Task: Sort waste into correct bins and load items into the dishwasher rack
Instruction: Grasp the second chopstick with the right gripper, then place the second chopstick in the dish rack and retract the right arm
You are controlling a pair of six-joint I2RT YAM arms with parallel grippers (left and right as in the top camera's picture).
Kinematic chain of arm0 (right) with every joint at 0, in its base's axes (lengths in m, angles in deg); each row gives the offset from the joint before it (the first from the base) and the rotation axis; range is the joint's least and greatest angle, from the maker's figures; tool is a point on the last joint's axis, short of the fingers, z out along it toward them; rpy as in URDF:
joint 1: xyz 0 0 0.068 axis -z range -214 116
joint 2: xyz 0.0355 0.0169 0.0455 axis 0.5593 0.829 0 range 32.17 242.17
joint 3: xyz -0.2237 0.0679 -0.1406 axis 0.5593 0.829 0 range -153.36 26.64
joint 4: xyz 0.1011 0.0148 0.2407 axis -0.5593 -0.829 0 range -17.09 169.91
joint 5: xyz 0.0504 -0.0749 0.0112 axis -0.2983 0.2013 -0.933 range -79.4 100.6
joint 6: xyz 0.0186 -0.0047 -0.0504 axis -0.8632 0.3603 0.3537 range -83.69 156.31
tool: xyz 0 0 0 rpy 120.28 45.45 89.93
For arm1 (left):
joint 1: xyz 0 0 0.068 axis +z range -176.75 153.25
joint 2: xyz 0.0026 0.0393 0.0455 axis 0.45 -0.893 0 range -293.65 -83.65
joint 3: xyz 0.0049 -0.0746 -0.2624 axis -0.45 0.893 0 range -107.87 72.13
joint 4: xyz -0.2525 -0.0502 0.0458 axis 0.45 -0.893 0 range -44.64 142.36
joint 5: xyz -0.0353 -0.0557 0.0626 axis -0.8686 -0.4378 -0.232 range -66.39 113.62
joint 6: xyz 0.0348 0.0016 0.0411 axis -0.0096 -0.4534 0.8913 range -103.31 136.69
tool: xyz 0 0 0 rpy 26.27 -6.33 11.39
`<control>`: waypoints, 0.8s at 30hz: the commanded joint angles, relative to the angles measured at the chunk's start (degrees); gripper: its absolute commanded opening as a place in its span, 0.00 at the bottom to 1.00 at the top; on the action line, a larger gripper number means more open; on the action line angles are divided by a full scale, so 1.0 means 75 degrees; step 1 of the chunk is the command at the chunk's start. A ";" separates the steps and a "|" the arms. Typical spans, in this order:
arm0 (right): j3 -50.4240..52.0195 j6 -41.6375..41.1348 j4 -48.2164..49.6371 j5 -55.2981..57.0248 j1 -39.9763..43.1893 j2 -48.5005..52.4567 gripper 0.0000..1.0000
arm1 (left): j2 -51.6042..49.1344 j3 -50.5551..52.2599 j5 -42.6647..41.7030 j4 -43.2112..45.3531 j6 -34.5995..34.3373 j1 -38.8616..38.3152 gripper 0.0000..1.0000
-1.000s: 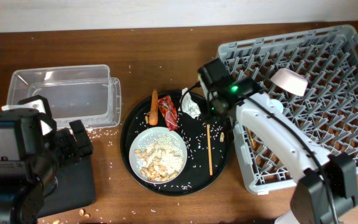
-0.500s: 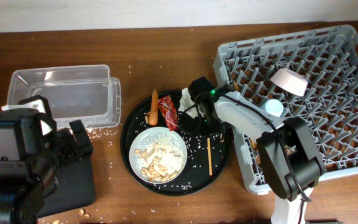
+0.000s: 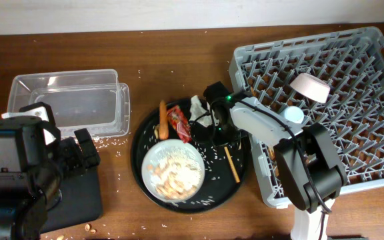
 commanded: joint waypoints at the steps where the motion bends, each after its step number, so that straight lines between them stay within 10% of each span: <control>1: -0.0166 0.0154 -0.0256 -0.0119 0.0125 -0.0443 0.04 | 0.0012 -0.0006 0.0134 -0.0006 -0.0076 0.0052 0.99; 10: -0.1029 0.0274 -0.0254 0.1169 0.0941 -0.2993 0.04 | 0.0012 -0.0006 0.0134 -0.0006 -0.0076 0.0052 0.99; 17: -0.0857 0.1527 0.0105 0.1131 0.1682 -0.2538 0.05 | 0.0012 -0.0006 0.0134 -0.0006 -0.0076 0.0052 0.99; 20: -0.0851 0.1527 0.0082 0.1198 0.1714 -0.2066 0.33 | 0.0012 -0.0006 0.0134 -0.0006 -0.0076 0.0052 0.99; 24: -0.0918 0.1288 -0.0117 0.1142 0.1673 -0.2162 0.40 | 0.0012 -0.0006 0.0134 -0.0006 -0.0076 0.0052 0.99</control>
